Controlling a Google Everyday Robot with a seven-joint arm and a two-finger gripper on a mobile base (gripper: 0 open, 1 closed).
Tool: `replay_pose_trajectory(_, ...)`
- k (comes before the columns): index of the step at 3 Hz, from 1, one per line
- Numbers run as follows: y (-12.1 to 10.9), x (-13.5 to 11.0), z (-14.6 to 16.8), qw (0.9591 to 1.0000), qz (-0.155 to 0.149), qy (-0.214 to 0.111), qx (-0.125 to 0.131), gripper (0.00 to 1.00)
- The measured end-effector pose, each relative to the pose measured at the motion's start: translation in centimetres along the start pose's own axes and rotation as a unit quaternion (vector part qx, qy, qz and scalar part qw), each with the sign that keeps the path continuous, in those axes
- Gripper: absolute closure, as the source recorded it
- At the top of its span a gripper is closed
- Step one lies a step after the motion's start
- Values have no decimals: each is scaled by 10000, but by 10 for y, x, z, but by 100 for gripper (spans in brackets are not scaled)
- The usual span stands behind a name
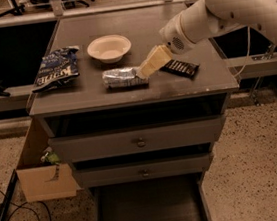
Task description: Place redbull can into bottom drawer
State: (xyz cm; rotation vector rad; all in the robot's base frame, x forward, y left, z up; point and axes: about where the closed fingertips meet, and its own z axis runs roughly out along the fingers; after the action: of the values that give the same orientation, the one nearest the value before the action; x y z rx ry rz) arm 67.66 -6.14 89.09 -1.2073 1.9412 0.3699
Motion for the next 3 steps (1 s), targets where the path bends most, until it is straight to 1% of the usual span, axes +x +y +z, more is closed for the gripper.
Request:
replay_pose_trajectory(1, -1, 15, 18, 9998, 108, 78, -122, 0)
replay_pose_trajectory(2, -2, 19, 21, 9997, 140, 98, -152, 0)
replay_pose_trajectory(3, 4, 26, 26, 9995, 238, 115, -198, 0)
